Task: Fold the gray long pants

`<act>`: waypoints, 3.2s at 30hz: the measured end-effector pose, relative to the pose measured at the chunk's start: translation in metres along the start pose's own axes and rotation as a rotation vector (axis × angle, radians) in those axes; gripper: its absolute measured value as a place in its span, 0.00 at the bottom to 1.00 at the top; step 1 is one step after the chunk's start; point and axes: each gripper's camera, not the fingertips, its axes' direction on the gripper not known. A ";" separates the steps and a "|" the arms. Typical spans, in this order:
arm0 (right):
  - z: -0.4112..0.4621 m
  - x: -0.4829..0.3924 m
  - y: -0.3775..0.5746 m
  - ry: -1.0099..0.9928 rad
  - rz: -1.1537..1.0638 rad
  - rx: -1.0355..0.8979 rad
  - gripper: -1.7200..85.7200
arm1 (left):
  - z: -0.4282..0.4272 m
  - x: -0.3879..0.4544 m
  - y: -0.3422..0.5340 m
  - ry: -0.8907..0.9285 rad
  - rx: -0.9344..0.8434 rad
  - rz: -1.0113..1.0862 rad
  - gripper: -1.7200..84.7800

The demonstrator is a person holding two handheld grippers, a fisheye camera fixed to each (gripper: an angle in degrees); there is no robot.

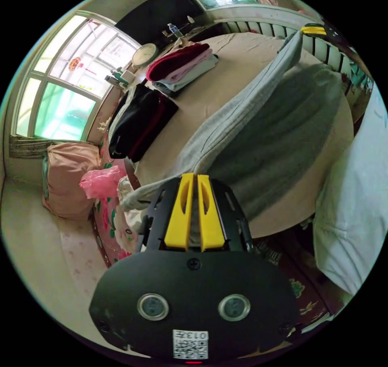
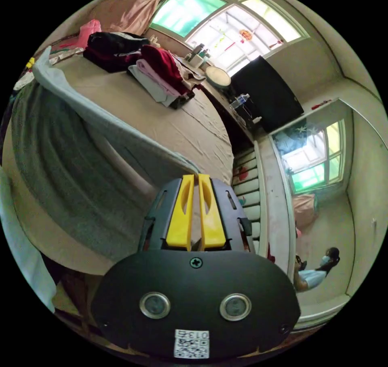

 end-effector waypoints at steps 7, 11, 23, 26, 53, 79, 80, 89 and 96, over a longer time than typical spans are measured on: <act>0.018 -0.073 0.110 -0.087 0.066 -0.261 0.04 | 0.031 0.099 0.061 0.068 -0.139 0.046 0.03; 0.026 -0.069 0.138 -0.167 0.075 -0.318 0.05 | 0.039 0.122 0.075 0.052 -0.142 0.102 0.02; -0.010 0.049 0.140 -0.252 0.256 -0.105 0.16 | -0.028 0.061 0.105 0.151 0.007 -0.103 0.11; 0.039 0.042 0.123 -0.357 0.185 -0.170 0.17 | -0.006 0.075 0.072 0.280 -0.014 0.070 0.09; 0.082 0.236 0.394 -0.654 1.131 -0.248 0.07 | -0.044 0.016 0.081 0.520 -0.131 0.159 0.02; 0.066 0.074 0.115 -0.378 0.439 -0.270 0.02 | -0.043 -0.123 0.185 0.177 -0.171 -0.491 0.01; 0.055 0.076 0.108 -0.387 0.445 -0.215 0.02 | -0.061 -0.127 0.187 0.152 -0.085 -0.502 0.01; -0.005 -0.075 -0.111 -0.716 0.069 0.119 0.04 | -0.057 -0.119 0.118 0.110 0.005 -0.247 0.02; 0.054 -0.191 -0.170 -0.750 -0.170 -0.077 0.03 | -0.033 -0.121 0.156 0.163 0.003 -0.275 0.02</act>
